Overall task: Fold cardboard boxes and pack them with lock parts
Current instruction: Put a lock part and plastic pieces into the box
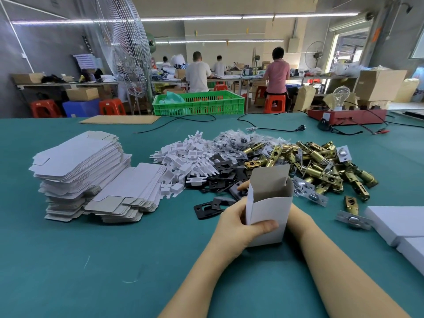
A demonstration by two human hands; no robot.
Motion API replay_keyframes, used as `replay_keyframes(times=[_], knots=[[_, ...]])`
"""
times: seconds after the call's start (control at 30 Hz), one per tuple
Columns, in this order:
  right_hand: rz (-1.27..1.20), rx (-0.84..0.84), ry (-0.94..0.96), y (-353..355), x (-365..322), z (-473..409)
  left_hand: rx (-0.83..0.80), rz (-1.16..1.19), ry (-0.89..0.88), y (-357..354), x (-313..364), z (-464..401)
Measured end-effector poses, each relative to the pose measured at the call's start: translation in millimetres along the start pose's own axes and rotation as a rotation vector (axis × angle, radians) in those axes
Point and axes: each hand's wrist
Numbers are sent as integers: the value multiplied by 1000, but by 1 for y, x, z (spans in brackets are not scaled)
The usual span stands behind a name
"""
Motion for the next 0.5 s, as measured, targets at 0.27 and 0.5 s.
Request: replay_keyframes(times=[0.27,0.5], knots=[[43,11,44,-1,1,-5,3,-5,-26,-1,1,1],[-88,153,8,-1,11,-10,-5,0,-38,0,1,0]])
Point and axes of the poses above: each hand's wrist, its own z-axis away from the middle knuckle, its own y-axis out of the back of the hand, x = y × z, and after that the axes turned 3 degrees about x, right-handed
